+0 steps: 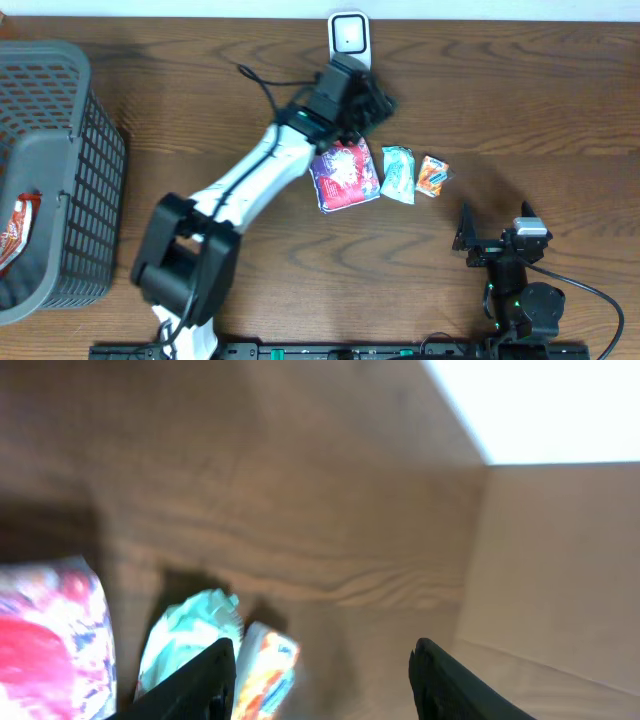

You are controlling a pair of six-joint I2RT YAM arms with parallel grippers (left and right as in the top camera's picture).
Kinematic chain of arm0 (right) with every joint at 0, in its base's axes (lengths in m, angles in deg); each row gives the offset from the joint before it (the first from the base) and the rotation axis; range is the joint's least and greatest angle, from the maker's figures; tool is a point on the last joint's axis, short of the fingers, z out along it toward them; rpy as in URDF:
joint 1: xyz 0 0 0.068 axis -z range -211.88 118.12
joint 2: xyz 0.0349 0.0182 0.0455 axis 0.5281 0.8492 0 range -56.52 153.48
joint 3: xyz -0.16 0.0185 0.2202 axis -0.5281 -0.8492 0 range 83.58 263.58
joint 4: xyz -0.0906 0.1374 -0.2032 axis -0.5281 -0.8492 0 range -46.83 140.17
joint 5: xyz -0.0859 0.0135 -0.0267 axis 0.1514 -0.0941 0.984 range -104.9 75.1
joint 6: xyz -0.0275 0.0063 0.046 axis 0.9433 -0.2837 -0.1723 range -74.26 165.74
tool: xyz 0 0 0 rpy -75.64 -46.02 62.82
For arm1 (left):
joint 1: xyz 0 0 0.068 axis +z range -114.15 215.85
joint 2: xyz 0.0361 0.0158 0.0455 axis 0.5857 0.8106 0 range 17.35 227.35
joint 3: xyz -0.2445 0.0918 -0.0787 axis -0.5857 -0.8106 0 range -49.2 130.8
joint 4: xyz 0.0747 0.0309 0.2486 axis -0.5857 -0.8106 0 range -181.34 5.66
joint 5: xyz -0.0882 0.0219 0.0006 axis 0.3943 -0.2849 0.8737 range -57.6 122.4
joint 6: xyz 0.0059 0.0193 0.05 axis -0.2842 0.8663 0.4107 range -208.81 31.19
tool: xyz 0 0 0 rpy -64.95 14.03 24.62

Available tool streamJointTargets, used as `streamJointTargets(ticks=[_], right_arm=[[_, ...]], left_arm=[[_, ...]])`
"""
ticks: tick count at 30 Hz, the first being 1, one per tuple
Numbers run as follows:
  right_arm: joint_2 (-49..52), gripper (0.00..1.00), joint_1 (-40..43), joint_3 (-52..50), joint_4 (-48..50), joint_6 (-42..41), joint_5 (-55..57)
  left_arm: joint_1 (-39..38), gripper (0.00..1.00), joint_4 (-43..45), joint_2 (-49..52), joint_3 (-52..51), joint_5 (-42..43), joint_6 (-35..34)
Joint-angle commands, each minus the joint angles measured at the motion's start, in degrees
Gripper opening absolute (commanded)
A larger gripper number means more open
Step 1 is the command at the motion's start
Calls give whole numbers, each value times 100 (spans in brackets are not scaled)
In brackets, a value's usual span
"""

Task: Scan the item barcode
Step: 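Carry the green packet past the scanner and place it on the table, then move the left gripper back into the basket and grasp the red chip bag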

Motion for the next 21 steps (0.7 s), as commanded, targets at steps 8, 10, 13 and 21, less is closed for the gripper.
streamJointTargets(ticks=[8,10,13,21], right_arm=[[-37,99,31,-7,-17,66,-35],[-37,99,31,-7,-17,68,-35],[-37,99,31,-7,-17,68,-33],[-37,99,31,-7,-17,68,-33]], left_arm=[[1231,57,-977,-1954,-2,879,1773],[1478,64,-1244,-2286,-2,684,1950],[1899,68,-1565,-2752,-2,352,2225],[3344,77,-2371,-3727,-2,-531,3543]])
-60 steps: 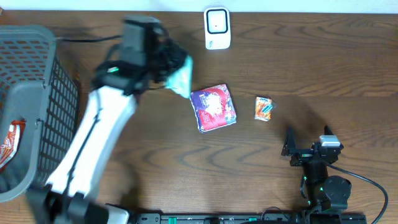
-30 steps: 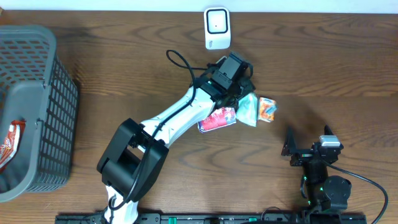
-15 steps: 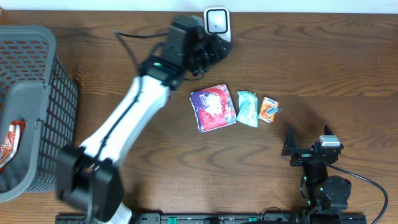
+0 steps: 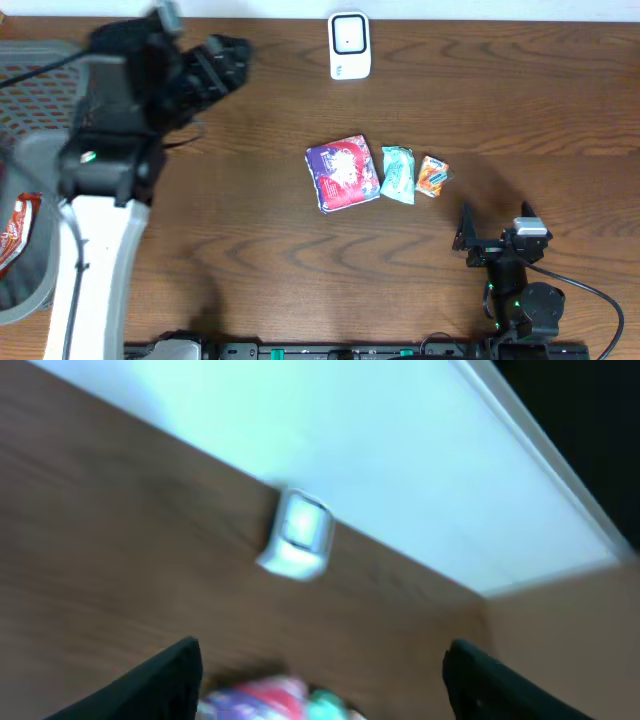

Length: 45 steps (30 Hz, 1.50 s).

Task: Scan the item barcode
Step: 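Move the left gripper back into the basket and grasp the red chip bag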

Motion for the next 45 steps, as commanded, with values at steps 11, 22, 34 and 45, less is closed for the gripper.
streamJointTargets(ticks=[11,22,34,45], right_arm=[[-37,99,31,-7,-20,68,-33],[-37,99,31,-7,-20,66,-35],[-37,99,31,-7,-20,68,-33],[-37,99,31,-7,-20,68,-33]], left_arm=[[2623,88,-949,-811,-4,-2208,1298],[2929,98,-1040,-190,-4,-4395,1303],[3576,98,-625,994,-4,-4883,2809],[4669,91,-704,1867,-7,-3191,4179]])
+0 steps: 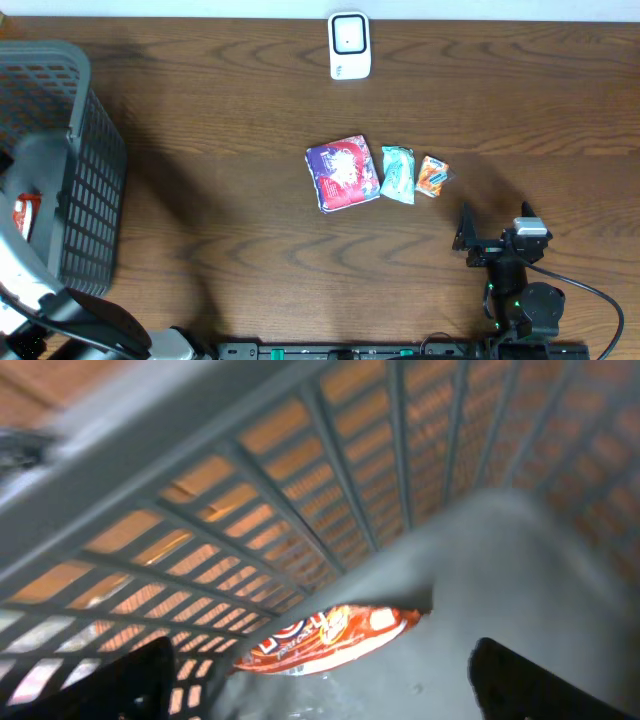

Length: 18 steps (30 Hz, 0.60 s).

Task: Scan the item barcode
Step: 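Move the left gripper back into the basket and grasp the red chip bag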

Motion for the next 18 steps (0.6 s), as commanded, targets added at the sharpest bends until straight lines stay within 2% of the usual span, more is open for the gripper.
streamJointTargets(ticks=[1,11,18], right_arm=[[-37,99,31,-7,-17,66,-35],[-37,99,31,-7,-17,66,-33],[-37,99,31,-7,-17,68,-33]], left_arm=[[131,90,-31,374,-7,566,979],[184,90,48,1154,-7,588,1392],[177,86,81,1504,-15,579,1694]])
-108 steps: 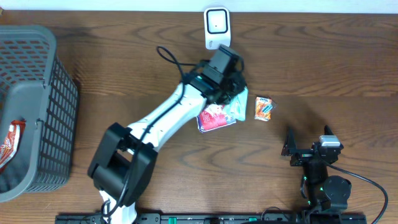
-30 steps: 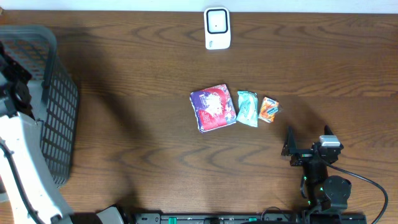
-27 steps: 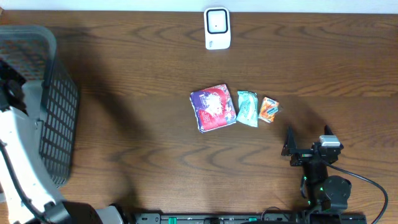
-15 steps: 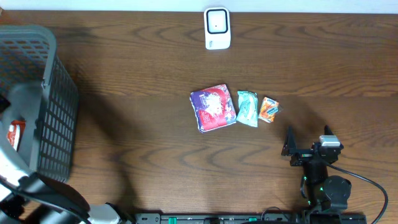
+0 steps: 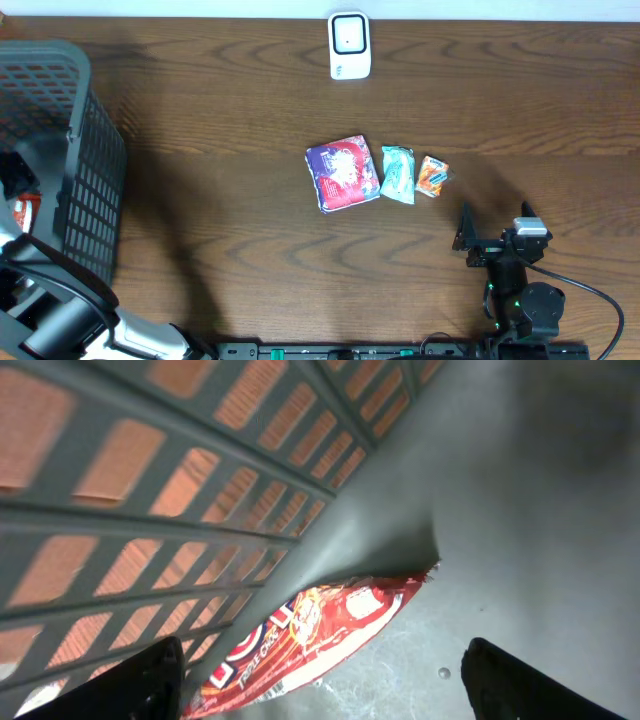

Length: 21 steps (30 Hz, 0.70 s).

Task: Scan the item barcode
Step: 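Move the left gripper back into the basket and grasp the red chip bag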

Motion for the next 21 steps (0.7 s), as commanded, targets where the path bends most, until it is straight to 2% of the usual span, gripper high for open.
streamJointTargets(ticks=[1,4,13,21], right_arm=[[-37,99,31,-7,-17,66,-33],[-37,99,31,-7,-17,66,-35],[-37,99,31,-9,-17,66,-35],[-37,99,31,-7,-17,68,-35]], left_arm=[[22,85,0,238,-24,52,326],[9,83,87,330,-170,48,358],[-109,83,1423,345,-1215,-153,741],[-20,83,1902,608,-1333,-9,789]])
